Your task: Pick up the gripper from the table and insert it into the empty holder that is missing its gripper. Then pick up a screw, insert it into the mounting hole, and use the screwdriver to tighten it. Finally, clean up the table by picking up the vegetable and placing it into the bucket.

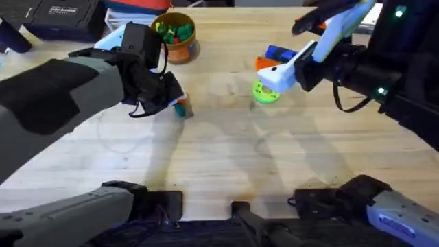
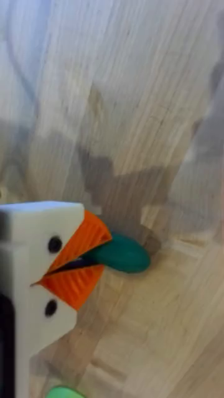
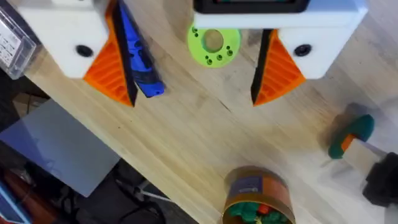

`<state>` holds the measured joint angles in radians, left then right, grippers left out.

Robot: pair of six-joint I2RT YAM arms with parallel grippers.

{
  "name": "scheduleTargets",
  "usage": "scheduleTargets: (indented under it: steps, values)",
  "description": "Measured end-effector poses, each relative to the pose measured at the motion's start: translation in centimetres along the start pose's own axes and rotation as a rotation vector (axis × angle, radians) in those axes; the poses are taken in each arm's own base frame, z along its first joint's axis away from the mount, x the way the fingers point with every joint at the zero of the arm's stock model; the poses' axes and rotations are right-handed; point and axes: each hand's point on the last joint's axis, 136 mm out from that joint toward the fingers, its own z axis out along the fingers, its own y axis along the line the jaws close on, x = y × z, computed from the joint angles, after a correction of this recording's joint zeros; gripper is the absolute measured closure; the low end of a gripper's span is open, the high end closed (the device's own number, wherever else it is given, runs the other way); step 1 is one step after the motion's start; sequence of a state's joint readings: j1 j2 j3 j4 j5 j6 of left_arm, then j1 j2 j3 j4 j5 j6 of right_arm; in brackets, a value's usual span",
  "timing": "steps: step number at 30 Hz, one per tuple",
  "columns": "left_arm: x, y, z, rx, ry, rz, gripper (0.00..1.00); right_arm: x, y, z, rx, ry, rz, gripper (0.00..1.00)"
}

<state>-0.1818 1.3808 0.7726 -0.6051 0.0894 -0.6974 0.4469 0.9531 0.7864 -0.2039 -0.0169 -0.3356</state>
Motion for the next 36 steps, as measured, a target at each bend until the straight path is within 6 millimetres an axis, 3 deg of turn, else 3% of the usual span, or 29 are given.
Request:
scheduleTargets:
  steps: [5, 9, 16, 21, 25, 30, 36]
  values:
    - [-0.1, -0.8, -0.5, 0.024, 0.013, -0.002, 0.978, 0.0, 0.0, 0.0, 0.000, 0.000, 0.000, 0.008]
    - [-1.4, -2.8, -2.9, 0.057, 0.020, 0.000, 0.978, 0.0, 0.0, 0.0, 0.000, 0.000, -0.001, 0.007]
    - [-7.8, -8.8, -9.9, 0.204, -0.168, 0.028, 0.978, 0.0, 0.0, 0.0, 0.000, 0.000, -0.001, 0.007]
    - [-12.5, -10.2, -12.7, 0.224, -0.385, 0.022, 0.978, 0.0, 0.0, 0.0, 0.000, 0.000, 0.000, 0.007]
    - [-14.4, -10.2, -12.4, 0.196, -0.461, 0.007, 0.978, 0.0, 0.0, 0.0, 0.000, 0.000, -0.001, 0.007]
    - [-16.1, -10.5, -8.8, 0.157, -0.467, -0.001, 0.978, 0.0, 0.0, 0.0, 0.000, 0.000, -0.001, 0.007]
    - [-16.3, -10.0, -5.1, 0.109, -0.424, -0.002, 0.978, 0.0, 0.0, 0.0, 0.000, 0.000, -0.015, 0.007]
